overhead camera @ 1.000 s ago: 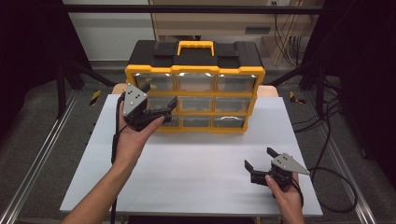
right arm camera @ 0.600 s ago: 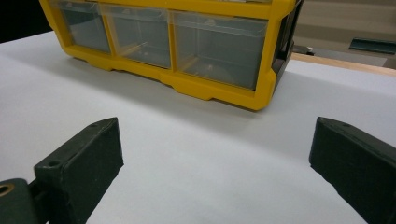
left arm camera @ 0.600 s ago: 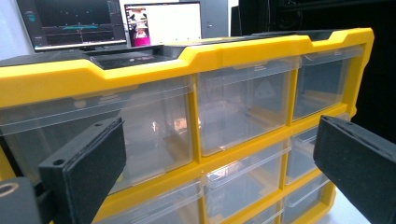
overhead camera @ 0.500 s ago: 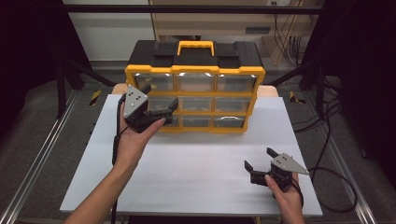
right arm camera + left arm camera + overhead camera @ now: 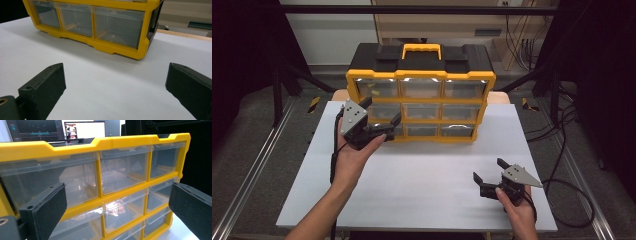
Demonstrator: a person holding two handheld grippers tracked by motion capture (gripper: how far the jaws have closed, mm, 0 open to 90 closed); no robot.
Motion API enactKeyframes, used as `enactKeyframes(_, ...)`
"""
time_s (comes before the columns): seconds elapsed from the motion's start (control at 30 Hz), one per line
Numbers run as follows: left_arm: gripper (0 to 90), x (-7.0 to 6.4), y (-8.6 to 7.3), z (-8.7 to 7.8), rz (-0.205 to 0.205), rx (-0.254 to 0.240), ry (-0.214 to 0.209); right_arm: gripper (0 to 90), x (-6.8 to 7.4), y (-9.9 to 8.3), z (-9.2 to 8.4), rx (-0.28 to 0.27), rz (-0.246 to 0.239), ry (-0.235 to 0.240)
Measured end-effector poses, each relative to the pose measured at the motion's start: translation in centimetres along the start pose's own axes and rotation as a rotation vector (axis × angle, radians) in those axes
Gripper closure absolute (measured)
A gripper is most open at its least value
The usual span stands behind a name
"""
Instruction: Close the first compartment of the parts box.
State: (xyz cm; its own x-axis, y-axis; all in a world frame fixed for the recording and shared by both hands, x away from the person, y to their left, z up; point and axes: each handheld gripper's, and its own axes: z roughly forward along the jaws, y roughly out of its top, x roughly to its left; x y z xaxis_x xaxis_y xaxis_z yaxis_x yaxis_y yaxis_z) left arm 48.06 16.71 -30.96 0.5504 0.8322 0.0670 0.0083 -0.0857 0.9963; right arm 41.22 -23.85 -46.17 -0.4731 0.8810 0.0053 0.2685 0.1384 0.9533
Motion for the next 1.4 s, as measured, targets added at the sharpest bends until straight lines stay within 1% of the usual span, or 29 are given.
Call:
enactKeyframes(0.13, 1.3, 0.2, -0.3, -0.5, -0.002, 0.001, 0.002, 3.4, 0.1, 0.0, 0.0, 0.000, -0.003, 0.001)
enactKeyframes(0.27, 1.2, 0.4, -0.6, -1.0, -0.011, -0.009, 0.010, 3.3, 0.1, 0.0, 0.0, 0.001, -0.004, 0.002)
enactKeyframes(0.33, 1.1, 0.5, -0.9, -1.4, -0.006, -0.009, 0.015, 3.3, 0.1, 0.0, 0.0, 0.001, -0.007, 0.003)
enactKeyframes(0.4, 1.0, 0.7, -1.2, -1.8, -0.017, -0.012, 0.019, 3.3, 0.2, 0.0, 0.0, 0.003, -0.008, 0.002)
enactKeyframes(0.47, 1.0, 0.8, -1.6, -2.1, -0.014, -0.007, 0.024, 3.3, 0.2, 0.0, 0.0, 0.003, -0.009, 0.001)
enactKeyframes(0.57, 0.8, 1.1, -2.0, -2.6, -0.023, -0.007, 0.030, 3.4, 0.2, 0.0, 0.1, 0.003, -0.011, 0.002)
enactKeyframes(0.7, 0.6, 1.5, -2.5, -3.0, -0.021, -0.004, 0.033, 3.4, 0.3, 0.0, 0.1, 0.004, -0.012, 0.002)
enactKeyframes(0.87, 0.6, 1.9, -3.2, -3.5, -0.035, 0.000, 0.041, 3.4, 0.3, 0.0, 0.1, 0.008, -0.014, 0.001)
enactKeyframes(1.03, 0.7, 2.2, -4.2, -4.0, -0.049, 0.009, 0.044, 3.4, 0.4, 0.0, 0.1, 0.010, -0.016, 0.000)
enactKeyframes(1.1, 0.7, 2.3, -4.7, -4.1, -0.047, 0.017, 0.045, 3.4, 0.4, 0.0, 0.1, 0.013, -0.016, 0.002)
enactKeyframes(1.2, 0.7, 2.4, -5.3, -4.4, -0.054, 0.025, 0.048, 3.4, 0.4, -0.1, 0.2, 0.012, -0.021, 0.002)
enactKeyframes(1.3, 0.7, 2.6, -5.9, -4.7, -0.048, 0.024, 0.051, 3.4, 0.5, -0.1, 0.2, 0.015, -0.019, 0.003)
enactKeyframes(1.4, 0.7, 2.8, -6.4, -5.0, -0.056, 0.024, 0.060, 3.4, 0.5, -0.1, 0.2, 0.020, -0.023, 0.002)
